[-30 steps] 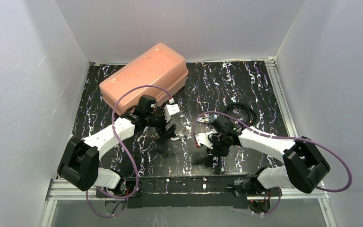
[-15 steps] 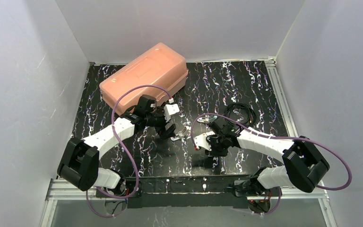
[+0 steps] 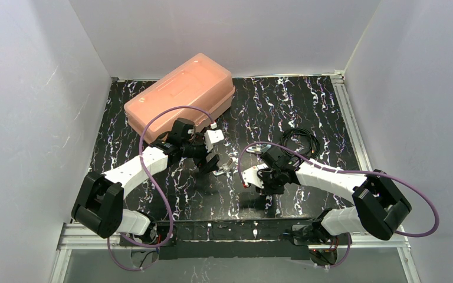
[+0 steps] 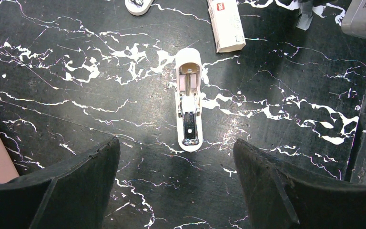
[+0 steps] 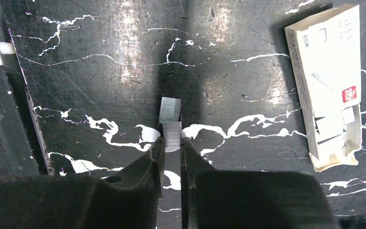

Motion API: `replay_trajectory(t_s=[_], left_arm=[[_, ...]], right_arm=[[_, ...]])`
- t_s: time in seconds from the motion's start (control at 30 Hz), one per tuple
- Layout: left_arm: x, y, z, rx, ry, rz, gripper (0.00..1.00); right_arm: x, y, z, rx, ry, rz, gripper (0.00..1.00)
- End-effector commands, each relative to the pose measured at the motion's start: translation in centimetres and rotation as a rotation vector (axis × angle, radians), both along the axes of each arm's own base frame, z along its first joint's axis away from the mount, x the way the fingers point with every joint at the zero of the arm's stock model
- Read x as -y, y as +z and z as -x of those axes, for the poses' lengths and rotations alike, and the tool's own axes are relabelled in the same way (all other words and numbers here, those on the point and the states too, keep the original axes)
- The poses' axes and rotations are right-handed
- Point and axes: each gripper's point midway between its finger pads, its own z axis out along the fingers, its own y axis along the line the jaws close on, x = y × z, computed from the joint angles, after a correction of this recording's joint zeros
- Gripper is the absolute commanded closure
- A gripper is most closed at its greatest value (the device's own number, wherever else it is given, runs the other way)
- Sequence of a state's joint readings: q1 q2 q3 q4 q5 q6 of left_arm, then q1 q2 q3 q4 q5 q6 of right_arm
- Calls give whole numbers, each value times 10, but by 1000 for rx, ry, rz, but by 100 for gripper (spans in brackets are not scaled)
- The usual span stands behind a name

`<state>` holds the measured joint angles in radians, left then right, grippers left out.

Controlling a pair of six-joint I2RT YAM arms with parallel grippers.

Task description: Load the staples into the stapler

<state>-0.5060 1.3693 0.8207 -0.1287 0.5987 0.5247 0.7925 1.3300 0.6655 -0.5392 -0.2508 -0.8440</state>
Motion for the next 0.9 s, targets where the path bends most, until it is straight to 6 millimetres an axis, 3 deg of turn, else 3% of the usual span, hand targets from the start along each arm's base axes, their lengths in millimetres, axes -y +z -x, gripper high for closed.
replay_trajectory(t_s=[0.0, 0.33, 0.5, 0.63, 0.87], left_arm=[[1, 8, -3, 18, -8, 9, 13], [3, 9, 2, -5, -9, 43, 14], [10, 20, 8, -33, -29, 88, 16], [22, 39, 17, -67, -95, 159, 20], [41, 93, 18, -33, -240, 245, 29]], right_arm=[[-8, 11, -6, 26, 2, -27, 90], [-19, 42, -20, 74, -18, -68, 90], [-27, 60, -27, 84, -45, -115, 91], [-50, 92, -38, 69, -81, -220, 91], [-87, 150, -60, 8, -119, -402, 91]])
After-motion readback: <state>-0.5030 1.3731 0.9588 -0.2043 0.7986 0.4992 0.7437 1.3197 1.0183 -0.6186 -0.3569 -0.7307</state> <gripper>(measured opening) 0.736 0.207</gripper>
